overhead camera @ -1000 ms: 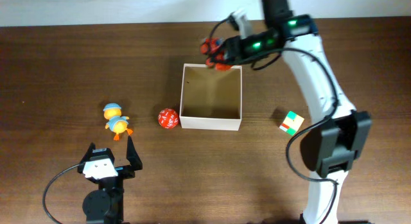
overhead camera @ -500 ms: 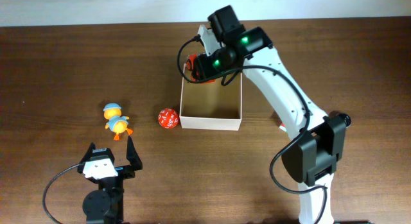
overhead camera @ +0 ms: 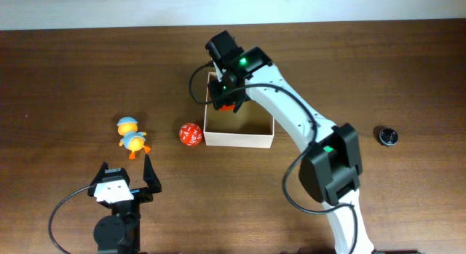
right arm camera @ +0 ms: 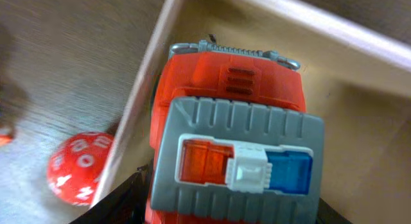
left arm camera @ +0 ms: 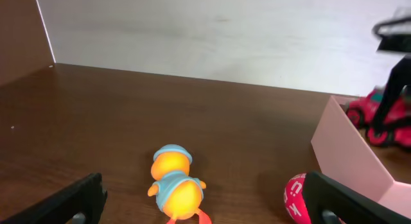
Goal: Pack container
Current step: 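Lift the truck and carry it left over the box, then lower the truck into the box with the right gripper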
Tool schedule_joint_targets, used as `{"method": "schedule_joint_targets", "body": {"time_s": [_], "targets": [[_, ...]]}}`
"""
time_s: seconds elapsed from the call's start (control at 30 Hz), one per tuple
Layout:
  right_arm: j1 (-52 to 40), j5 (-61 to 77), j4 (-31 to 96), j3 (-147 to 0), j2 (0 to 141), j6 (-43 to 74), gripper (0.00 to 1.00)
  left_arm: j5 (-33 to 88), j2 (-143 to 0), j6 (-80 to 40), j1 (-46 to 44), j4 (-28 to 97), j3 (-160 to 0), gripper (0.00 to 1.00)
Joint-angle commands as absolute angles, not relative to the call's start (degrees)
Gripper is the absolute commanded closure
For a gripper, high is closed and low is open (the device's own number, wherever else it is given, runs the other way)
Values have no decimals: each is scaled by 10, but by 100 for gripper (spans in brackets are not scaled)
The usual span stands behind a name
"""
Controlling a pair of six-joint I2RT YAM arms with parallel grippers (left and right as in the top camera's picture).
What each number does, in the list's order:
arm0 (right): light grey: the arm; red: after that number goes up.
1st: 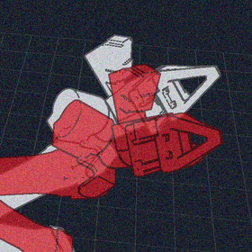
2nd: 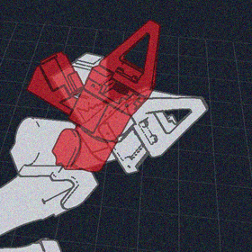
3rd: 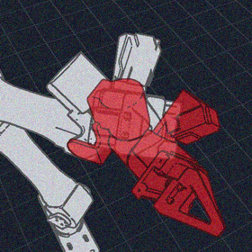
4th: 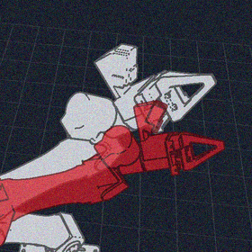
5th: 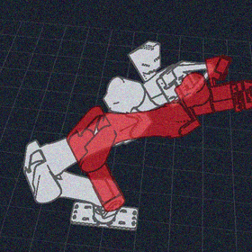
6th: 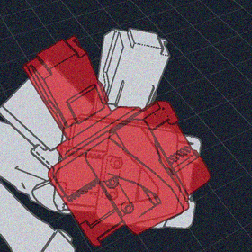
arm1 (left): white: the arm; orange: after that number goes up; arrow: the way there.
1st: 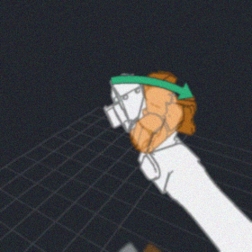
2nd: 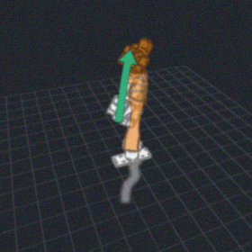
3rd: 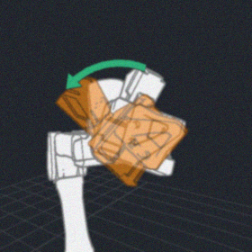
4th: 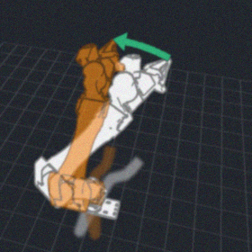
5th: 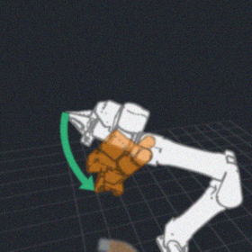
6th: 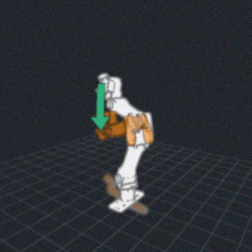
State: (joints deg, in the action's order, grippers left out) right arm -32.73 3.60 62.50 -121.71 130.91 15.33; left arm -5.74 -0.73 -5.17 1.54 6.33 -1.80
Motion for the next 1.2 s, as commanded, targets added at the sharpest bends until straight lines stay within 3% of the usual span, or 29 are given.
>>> {"method": "schedule_joint_targets", "body": {"time_s": [0.0, 1.17], "targets": [[-330, 10, 622, -1228, 1316, 171, 46, -48, -4, -43, 18, 62, -14, 1], [-330, -10, 551, -1218, 1359, 258, 46, -48, -4, -43, 18, 62, -14, 1]]}}
